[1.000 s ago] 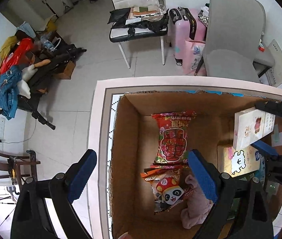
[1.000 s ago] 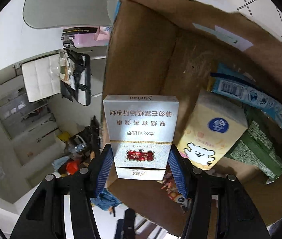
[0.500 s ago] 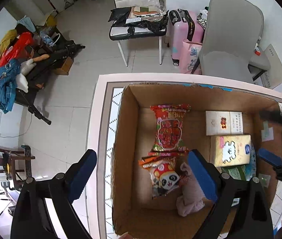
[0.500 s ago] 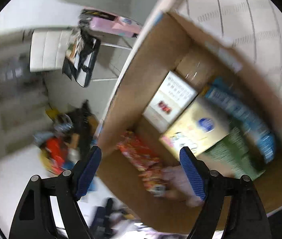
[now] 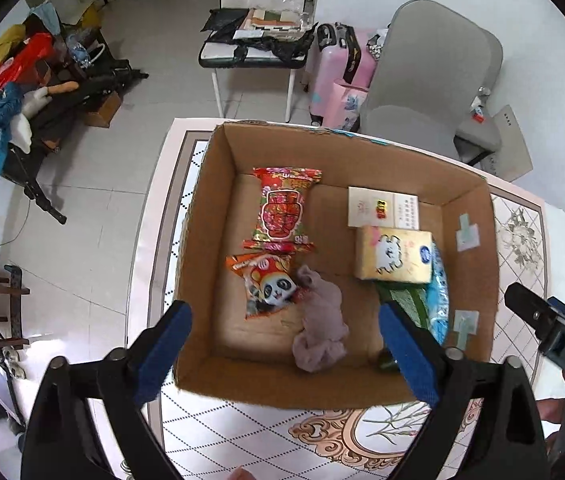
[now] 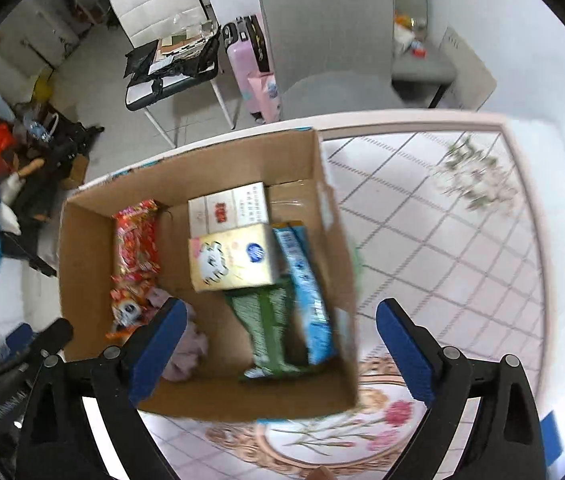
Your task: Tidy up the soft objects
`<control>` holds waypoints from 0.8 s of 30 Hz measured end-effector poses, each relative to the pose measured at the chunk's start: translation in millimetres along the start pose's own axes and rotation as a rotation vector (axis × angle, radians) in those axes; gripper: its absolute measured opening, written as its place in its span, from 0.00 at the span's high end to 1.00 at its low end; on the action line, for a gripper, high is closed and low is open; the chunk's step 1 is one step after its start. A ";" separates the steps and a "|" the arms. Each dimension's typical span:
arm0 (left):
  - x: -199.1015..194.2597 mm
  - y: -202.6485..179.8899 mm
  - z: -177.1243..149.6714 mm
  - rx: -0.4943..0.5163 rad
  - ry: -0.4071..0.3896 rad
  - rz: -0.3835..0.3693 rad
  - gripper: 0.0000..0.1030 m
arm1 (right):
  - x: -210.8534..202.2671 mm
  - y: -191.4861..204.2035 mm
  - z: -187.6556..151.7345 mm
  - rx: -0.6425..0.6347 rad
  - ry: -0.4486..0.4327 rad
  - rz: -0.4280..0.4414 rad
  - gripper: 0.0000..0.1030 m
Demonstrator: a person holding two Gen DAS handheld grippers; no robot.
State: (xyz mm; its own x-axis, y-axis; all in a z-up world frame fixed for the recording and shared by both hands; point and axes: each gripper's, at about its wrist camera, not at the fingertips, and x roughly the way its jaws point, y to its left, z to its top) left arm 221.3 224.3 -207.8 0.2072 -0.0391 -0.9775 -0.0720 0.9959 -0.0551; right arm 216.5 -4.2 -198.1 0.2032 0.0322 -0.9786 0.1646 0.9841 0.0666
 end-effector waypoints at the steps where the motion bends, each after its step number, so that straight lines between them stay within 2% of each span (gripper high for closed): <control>1: -5.4 -2.0 -4.4 0.004 -0.009 0.004 0.01 | -5.6 2.3 -2.7 -0.018 -0.011 -0.020 0.05; 4: -18.7 -7.8 -15.1 0.009 -0.028 0.002 0.01 | -18.1 5.0 -15.4 -0.068 -0.033 -0.056 0.05; 9: -50.5 -14.5 -32.6 0.015 -0.063 -0.017 0.01 | -42.3 7.0 -38.5 -0.119 -0.049 -0.042 0.05; 11: -70.9 -19.5 -40.9 0.030 -0.090 -0.003 0.01 | -55.2 5.0 -47.3 -0.130 -0.060 -0.029 0.05; 16: -123.4 -27.0 -62.9 0.052 -0.156 -0.003 0.01 | -104.2 -5.2 -70.5 -0.140 -0.120 -0.028 0.05; 24: -201.7 -35.5 -95.4 0.054 -0.254 0.015 0.01 | -210.1 -23.9 -109.2 -0.152 -0.235 0.015 0.05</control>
State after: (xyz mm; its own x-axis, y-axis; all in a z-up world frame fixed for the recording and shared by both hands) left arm 89.0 189.0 -28.1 0.4456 -0.0090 -0.8952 -0.0263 0.9994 -0.0231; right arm 64.5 -15.4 -15.3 0.4255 0.0229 -0.9047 0.0166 0.9993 0.0331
